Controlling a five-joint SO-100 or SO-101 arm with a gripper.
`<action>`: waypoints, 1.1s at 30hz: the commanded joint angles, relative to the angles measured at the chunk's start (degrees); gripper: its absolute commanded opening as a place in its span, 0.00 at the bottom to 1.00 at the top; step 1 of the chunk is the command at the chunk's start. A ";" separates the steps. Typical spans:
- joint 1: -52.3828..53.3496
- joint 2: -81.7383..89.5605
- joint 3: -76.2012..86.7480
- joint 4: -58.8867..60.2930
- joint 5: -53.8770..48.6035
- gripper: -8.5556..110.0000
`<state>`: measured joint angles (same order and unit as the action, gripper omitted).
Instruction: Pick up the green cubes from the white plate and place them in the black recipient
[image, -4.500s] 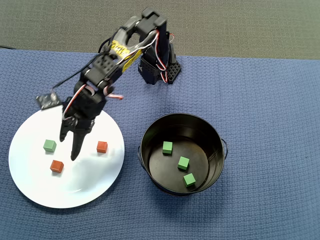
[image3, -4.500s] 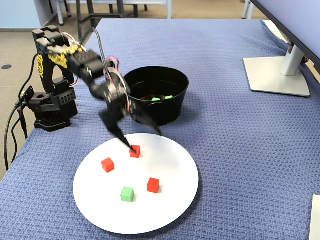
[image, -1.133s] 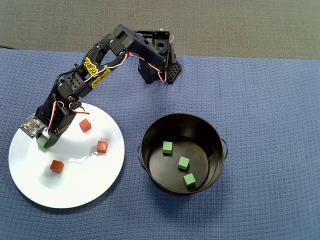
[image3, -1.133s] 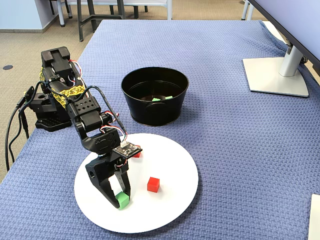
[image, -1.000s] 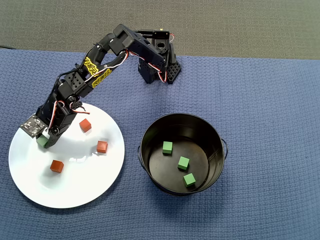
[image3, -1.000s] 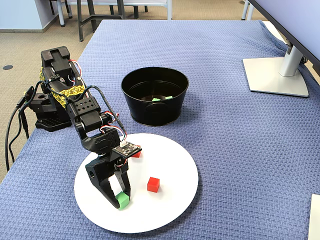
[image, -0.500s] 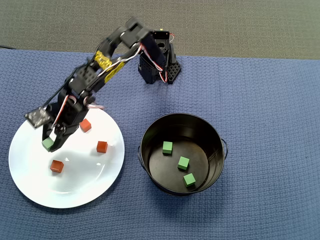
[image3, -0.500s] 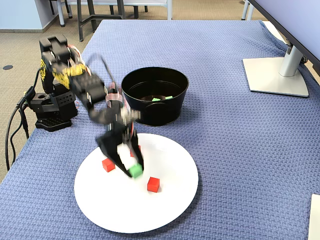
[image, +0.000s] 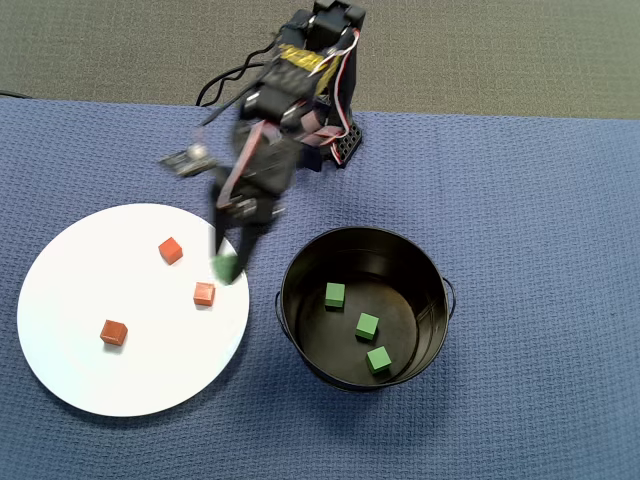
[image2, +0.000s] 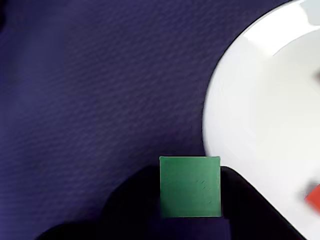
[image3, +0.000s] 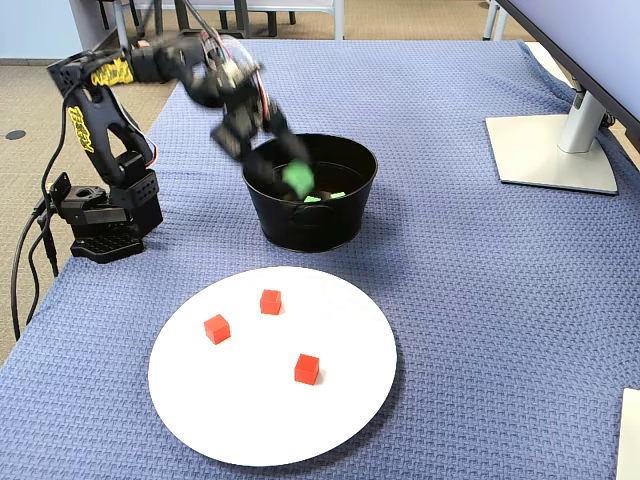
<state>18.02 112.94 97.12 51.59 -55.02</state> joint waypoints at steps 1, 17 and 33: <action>-13.18 9.67 -0.88 9.40 22.59 0.07; -27.86 -9.23 -5.10 7.21 50.98 0.33; -13.45 45.00 46.76 3.16 48.60 0.11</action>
<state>2.55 144.32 135.53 53.17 -6.59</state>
